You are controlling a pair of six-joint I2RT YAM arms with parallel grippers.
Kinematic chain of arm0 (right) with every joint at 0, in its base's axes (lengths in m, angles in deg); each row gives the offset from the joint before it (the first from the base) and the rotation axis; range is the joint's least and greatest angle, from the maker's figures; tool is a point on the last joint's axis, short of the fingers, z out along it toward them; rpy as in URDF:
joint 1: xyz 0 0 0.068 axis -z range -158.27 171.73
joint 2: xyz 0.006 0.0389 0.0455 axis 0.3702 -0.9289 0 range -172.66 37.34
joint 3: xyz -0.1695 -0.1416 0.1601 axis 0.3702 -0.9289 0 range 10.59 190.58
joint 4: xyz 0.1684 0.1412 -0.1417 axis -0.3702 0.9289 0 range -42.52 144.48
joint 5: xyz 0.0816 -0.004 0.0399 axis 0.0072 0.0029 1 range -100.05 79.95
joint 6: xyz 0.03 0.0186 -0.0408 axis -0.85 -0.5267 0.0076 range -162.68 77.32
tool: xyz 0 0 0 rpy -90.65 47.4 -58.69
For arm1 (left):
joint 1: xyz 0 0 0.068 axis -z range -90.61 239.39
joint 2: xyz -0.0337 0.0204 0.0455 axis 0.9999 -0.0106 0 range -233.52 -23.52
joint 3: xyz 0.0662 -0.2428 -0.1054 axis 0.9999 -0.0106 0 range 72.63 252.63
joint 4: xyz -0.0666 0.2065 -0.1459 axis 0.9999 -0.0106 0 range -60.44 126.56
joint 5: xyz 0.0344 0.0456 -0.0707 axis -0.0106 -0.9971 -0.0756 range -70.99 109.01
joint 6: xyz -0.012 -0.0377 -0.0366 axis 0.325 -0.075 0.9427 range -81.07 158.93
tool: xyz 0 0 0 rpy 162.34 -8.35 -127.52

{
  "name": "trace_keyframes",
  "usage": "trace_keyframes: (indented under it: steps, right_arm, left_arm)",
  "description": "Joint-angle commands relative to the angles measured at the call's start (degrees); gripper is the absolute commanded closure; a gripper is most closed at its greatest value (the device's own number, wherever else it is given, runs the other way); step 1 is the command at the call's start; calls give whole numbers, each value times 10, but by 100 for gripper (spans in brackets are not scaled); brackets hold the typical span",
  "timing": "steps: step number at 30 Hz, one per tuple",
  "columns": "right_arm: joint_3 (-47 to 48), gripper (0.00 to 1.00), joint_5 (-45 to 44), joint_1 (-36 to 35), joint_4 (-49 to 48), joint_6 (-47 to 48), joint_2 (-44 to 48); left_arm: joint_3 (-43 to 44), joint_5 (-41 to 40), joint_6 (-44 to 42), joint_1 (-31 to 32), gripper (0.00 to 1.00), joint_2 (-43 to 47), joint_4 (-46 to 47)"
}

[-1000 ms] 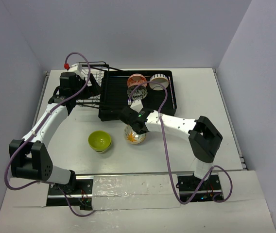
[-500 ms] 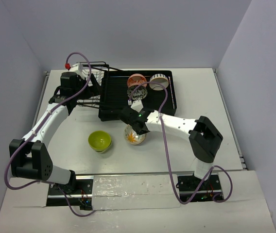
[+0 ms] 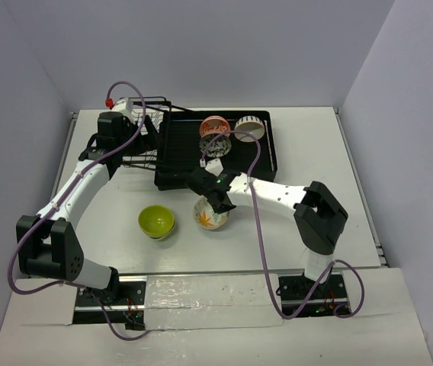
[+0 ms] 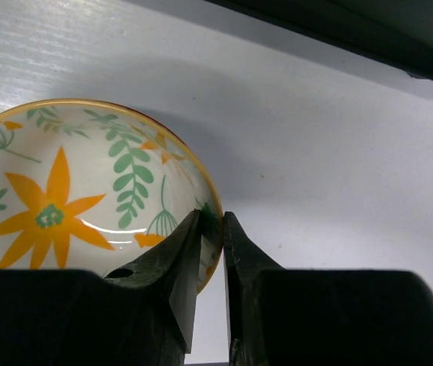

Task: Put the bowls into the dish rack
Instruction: Pick up the bowl from the bowl.

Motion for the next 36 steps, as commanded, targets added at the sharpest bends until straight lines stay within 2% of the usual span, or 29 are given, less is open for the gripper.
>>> trace_keyframes:
  steps: [1,8,17,26,36]
  right_arm:
    - [8,78,28,-3,21,11,-23]
    - [12,76,32,-3,25,16,-36]
    - [20,76,-7,-3,47,-3,-26]
    - [25,83,-41,-4,62,-23,-16]
    - [33,80,-64,-6,80,-34,-21]
  left_arm:
    - [2,11,6,4,1,-5,-29]
    - [4,12,6,4,1,-9,-28]
    - [11,13,7,4,1,-12,-33]
    - [10,18,9,5,1,-11,-32]
    - [9,22,11,7,1,-14,-28]
